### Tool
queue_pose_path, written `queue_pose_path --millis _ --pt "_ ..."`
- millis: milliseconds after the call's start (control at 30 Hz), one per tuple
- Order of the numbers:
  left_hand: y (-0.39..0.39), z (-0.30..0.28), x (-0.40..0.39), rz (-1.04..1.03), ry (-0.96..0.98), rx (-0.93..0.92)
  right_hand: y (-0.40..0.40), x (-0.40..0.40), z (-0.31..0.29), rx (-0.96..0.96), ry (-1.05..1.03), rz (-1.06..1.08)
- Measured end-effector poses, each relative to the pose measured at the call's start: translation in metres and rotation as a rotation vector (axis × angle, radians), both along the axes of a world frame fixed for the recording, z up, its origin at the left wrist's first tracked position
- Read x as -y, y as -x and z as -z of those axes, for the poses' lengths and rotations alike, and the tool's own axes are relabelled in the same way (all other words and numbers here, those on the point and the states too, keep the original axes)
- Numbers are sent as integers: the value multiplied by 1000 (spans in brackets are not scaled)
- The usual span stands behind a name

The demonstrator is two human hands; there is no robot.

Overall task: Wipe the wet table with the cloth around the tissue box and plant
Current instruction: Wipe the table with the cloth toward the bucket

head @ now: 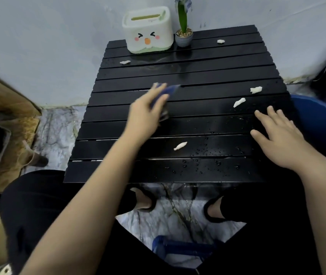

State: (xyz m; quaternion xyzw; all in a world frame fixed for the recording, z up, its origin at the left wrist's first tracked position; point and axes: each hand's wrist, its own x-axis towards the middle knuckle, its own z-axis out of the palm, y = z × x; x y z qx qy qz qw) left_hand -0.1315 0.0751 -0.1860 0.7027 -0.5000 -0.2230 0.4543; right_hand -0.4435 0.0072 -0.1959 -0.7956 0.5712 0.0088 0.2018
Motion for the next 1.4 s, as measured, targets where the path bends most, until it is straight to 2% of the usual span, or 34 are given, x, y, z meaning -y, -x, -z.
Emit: queue_pose_path --millis 100,167,267,433,633,767,900,967,1033,1100,1200,1300,1400 --pt "-61 3 -66 -111 -129 204 0 -1 1 0 8 -3" --pt "-87 11 -101 -113 -275 308 -2 -1 3 -8 13 -4" --pt "-93 28 -115 -78 -341 474 -3 0 4 -26 28 -4" --pt "-47 36 -91 -35 -342 553 -2 1 6 -28 25 -2" --pt "55 40 -38 250 -232 615 1 1 5 -7 14 -8" --pt "118 34 -2 363 -191 511 4 2 2 18 3 -20" --pt "109 19 1 277 -155 62 4 0 2 24 7 -27" --pt "86 7 -12 212 -108 6 3 -1 3 24 14 -27" --pt "57 -4 -37 198 -102 55 2 -1 3 20 16 -28" --pt "26 -12 -70 270 -167 147 2 1 4 14 21 -28" --pt "-4 -14 -112 387 -228 388 1 1 5 15 26 -17" --pt "-9 -1 -120 523 -246 584 1 2 5 13 21 -16" --pt "-1 12 -110 646 -256 707 2 2 3 10 9 -19"
